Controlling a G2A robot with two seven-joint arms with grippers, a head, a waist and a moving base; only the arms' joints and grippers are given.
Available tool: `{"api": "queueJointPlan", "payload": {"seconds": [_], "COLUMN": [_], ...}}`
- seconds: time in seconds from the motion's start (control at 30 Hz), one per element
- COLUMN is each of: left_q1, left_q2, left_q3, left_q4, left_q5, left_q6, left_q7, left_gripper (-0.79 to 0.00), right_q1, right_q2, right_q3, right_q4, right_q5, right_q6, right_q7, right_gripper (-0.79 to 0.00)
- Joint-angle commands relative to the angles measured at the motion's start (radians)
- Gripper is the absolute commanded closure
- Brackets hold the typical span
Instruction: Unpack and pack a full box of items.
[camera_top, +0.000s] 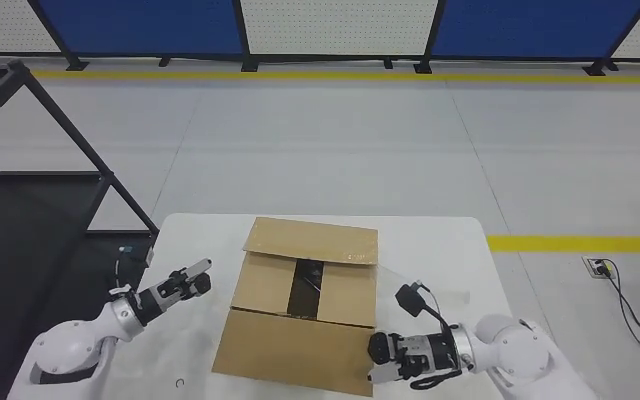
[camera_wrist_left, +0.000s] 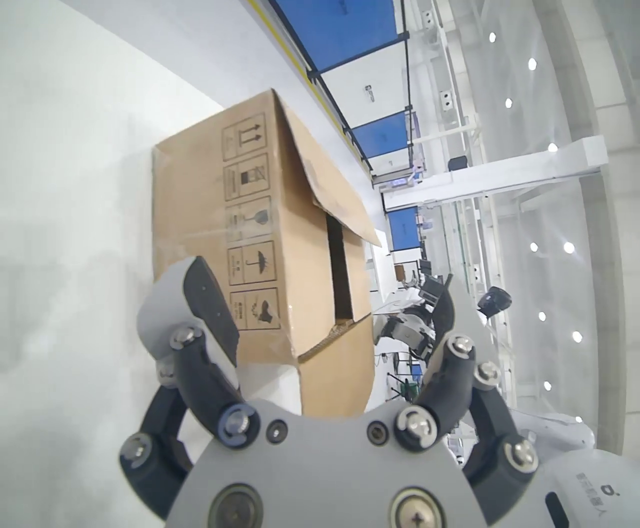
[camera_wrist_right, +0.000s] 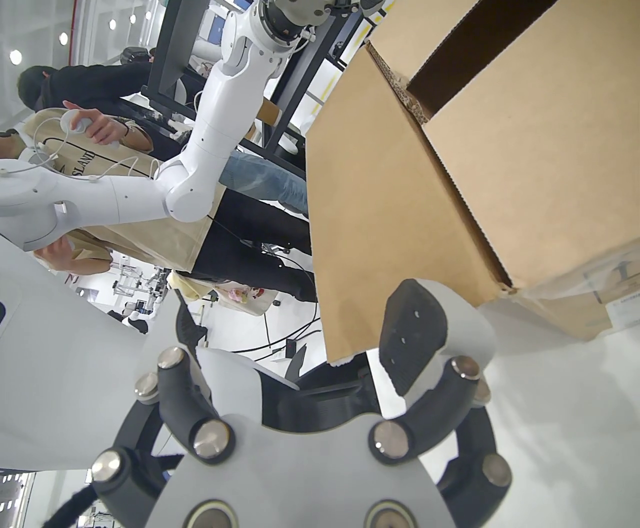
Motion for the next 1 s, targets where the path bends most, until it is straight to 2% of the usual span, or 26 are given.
{"api": "queueJointPlan", "payload": {"seconds": [0.0,0.37,0.97], "left_q1": [-0.011,-0.064,-0.080], "left_q2": [-0.002,-0.014,-0.013], "left_q3": [0.020,0.128,0.165], "left_q4": [0.012,0.041,0.052], "left_q5": [0.010,0.042,-0.002], "left_q6": [0.013,0.026,0.004], "left_q7": [0.005,0.028,-0.018], "left_gripper": [-0.785,-0.785,-0.785], "right_q1": [0.008,0.021,-0.022], "right_q2": [0.000,-0.001,0.023], "right_q3": [-0.010,-0.058,-0.045], "right_q4": [0.009,0.028,-0.065], "right_q5": [-0.011,-0.100,-0.057], "right_q6": [0.004,0.028,-0.010], "right_q7": [-0.001,-0.038,-0.009], "right_gripper": [-0.785,-0.785,-0.785]}}
